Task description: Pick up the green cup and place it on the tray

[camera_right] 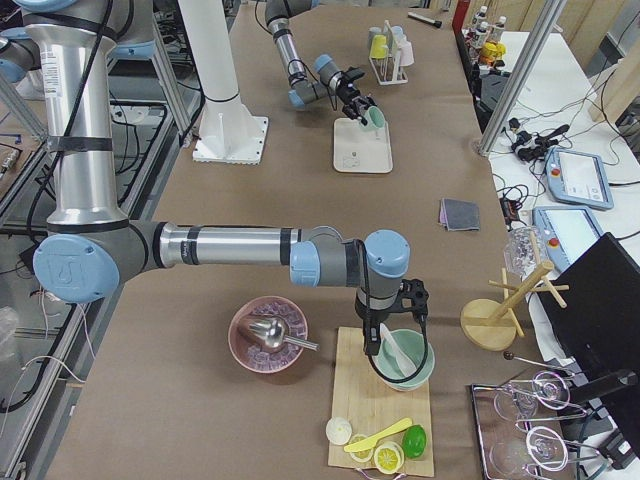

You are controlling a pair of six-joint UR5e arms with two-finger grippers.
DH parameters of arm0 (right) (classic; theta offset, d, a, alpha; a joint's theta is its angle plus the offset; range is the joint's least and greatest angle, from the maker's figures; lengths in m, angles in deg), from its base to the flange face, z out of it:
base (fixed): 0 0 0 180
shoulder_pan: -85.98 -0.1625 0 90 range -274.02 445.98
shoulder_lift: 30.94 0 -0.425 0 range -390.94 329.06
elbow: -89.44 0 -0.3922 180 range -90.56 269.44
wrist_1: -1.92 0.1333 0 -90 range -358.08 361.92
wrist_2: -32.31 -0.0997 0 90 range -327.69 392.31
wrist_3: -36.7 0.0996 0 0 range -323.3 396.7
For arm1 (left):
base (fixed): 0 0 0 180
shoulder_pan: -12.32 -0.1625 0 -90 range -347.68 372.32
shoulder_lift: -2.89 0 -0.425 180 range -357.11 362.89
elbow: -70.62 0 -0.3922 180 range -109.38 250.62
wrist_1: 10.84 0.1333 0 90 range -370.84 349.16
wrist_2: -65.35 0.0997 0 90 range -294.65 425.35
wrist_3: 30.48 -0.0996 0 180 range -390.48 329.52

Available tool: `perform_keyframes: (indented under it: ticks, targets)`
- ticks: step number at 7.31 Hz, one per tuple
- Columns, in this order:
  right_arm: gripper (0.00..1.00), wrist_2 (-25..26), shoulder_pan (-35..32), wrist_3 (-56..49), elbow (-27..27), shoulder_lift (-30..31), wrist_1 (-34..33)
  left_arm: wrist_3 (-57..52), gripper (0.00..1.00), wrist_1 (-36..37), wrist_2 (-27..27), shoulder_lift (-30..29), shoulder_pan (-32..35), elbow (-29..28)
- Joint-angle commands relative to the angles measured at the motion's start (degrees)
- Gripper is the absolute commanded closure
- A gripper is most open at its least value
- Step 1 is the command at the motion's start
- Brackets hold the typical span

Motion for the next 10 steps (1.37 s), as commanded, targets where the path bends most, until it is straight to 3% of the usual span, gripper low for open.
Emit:
perform_keyframes:
  ticks: [1,5,8,9,10]
  targets:
    - [0.00,0.1,0.0,0.0,0.1,0.0,0.0,-0.8,1.00,4.9,-0.6,-1.3,0.2,-0.3]
    - [0.00,0.0,0.0,0.1,0.5,-0.8,0.0,-0.8,1.00,6.8,-2.2,-1.6,0.2,-1.0]
    - [0.00,0.0,0.0,0.1,0.6,-0.8,0.1,1.1,0.92,4.6,-4.6,-1.8,-0.4,-0.8]
    - [0.00,0.0,0.0,0.1,0.6,-0.8,0.1,1.1,0.79,4.3,-4.7,-2.0,-0.5,-0.8]
    - [0.00,0.0,0.0,0.1,0.6,-0.8,0.1,1.2,0.72,4.2,-4.7,-2.1,-0.7,-0.8]
